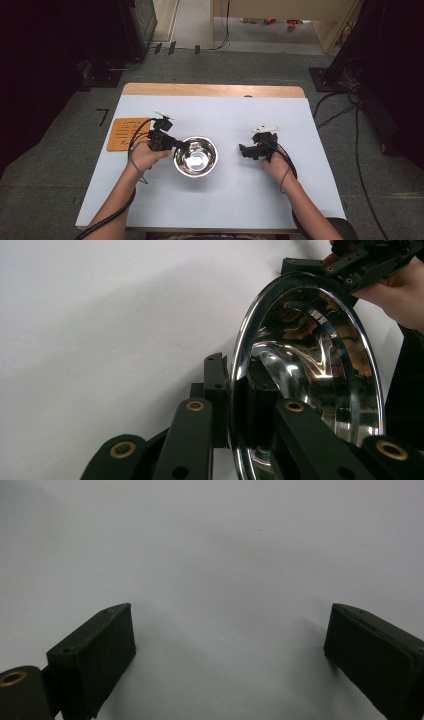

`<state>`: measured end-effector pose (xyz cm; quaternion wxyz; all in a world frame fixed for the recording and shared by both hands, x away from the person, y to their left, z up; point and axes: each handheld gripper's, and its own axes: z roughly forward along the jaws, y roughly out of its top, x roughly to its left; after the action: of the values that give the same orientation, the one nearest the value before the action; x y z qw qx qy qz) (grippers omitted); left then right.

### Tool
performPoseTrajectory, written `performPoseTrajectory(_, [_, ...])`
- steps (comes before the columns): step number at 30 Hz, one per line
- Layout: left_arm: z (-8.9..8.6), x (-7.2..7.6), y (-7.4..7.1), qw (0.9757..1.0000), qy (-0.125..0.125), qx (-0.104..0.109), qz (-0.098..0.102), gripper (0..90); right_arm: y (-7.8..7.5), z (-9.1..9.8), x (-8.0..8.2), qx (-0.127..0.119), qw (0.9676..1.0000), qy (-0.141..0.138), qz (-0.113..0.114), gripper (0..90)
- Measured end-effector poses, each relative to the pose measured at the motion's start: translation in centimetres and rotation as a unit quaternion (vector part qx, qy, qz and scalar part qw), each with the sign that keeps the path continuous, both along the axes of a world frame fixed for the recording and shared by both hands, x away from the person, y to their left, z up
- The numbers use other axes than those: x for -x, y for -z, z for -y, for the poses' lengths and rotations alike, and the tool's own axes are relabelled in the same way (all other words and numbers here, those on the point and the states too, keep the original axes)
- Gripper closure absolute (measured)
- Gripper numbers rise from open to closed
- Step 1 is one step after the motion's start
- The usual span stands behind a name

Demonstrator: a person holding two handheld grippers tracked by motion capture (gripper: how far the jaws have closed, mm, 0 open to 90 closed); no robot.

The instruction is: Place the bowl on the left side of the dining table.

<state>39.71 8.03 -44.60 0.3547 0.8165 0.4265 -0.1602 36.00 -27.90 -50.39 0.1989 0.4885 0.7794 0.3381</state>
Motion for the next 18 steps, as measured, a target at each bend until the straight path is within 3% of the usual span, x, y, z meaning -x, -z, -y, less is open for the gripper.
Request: performPoseTrajectory(18, [-1.4,-0.4,-0.1,0.9998,-0.017,-0.010,0.002,84.3,0.0,0.0,0.0,0.000,1.0000,0.000,0.000,5.8])
